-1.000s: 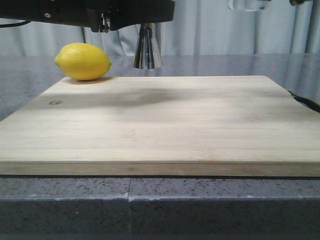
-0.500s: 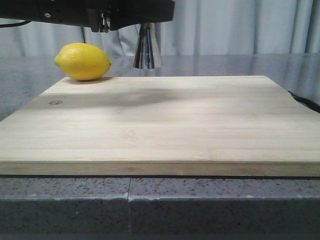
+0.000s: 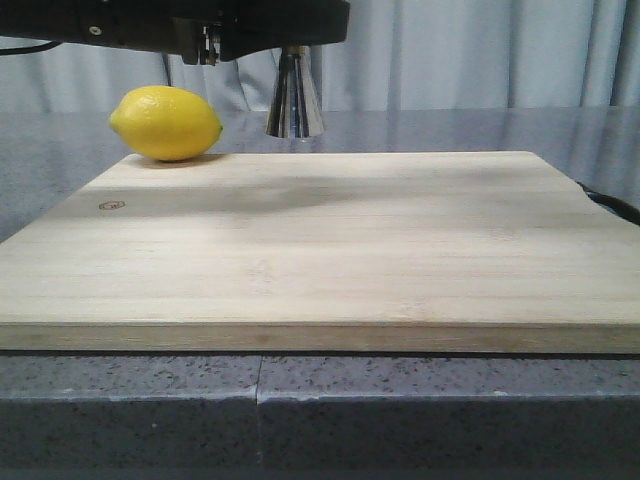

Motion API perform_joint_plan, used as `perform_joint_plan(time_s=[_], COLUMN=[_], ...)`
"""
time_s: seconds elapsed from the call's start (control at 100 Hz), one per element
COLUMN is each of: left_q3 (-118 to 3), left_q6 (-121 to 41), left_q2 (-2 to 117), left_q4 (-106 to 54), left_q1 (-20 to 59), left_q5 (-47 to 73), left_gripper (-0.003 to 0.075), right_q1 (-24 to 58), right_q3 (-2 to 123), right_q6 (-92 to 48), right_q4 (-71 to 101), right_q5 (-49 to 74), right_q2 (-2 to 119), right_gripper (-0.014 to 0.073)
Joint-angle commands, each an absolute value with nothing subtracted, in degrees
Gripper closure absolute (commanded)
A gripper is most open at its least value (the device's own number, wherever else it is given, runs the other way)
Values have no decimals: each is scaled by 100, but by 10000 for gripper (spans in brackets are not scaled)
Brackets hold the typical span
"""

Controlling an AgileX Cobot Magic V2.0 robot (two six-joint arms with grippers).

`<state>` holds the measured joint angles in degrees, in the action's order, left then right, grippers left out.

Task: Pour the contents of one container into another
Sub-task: 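Tilt the glass beaker with the right gripper, pouring into the held jigger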

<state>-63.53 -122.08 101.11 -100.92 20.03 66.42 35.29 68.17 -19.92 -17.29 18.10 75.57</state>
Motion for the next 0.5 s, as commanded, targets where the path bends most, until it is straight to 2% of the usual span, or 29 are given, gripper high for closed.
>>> perform_joint_plan(time_s=[0.0,0.49], left_q3=[-6526,-6526], left_q6=[-12154,-12154], left_q2=[9815,9815], left_q4=[-10599,-10599], left_q1=[2052,2052], left_q5=[7201,7201], left_gripper=[500,500], right_q1=[3602,3758], right_q3=[7042,7042], right_q6=[-2039,-2039], right_q4=[-2266,-3742], right_q5=[1378,1110], right_q2=[7430,7533], right_gripper=[305,305])
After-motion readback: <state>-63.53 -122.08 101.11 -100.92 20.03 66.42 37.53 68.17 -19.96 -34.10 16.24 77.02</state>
